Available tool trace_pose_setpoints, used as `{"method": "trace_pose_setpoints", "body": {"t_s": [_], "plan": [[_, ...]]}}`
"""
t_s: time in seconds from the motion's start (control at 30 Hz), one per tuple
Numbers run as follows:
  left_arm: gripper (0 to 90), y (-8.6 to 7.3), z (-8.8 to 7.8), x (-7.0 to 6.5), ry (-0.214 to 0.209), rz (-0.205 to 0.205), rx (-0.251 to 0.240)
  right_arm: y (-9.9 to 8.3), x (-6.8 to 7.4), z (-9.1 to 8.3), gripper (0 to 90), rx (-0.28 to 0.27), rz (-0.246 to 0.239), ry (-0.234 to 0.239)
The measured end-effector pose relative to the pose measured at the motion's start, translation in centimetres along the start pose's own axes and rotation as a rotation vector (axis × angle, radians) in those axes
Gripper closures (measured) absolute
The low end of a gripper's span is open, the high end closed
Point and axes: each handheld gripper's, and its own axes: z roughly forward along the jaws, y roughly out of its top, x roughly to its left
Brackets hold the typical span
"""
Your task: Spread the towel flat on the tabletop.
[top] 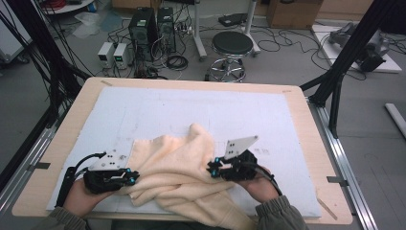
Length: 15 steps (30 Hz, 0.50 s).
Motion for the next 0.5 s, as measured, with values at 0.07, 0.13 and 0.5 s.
{"method": "trace_pose_setpoints", "body": {"t_s": [0.07, 0.13, 0.5], "plan": [[77.7, 0.2, -0.1, 0.3, 0.018, -0.003, -0.013, 0.6, -1.3, -0.2, 69.4, -0.012, -0.003, -0.068], [70.0, 0.6, -0.1, 1.0, 0.043, -0.023, -0.038, 0.8, -3.0, -0.1, 65.4, -0.026, 0.025, -0.115], [46.0, 1.1, 3.4, 6.9, 0.176, -0.143, 0.013, -1.6, -9.1, 4.6, 46.1, -0.001, 0.157, -0.176]]}}
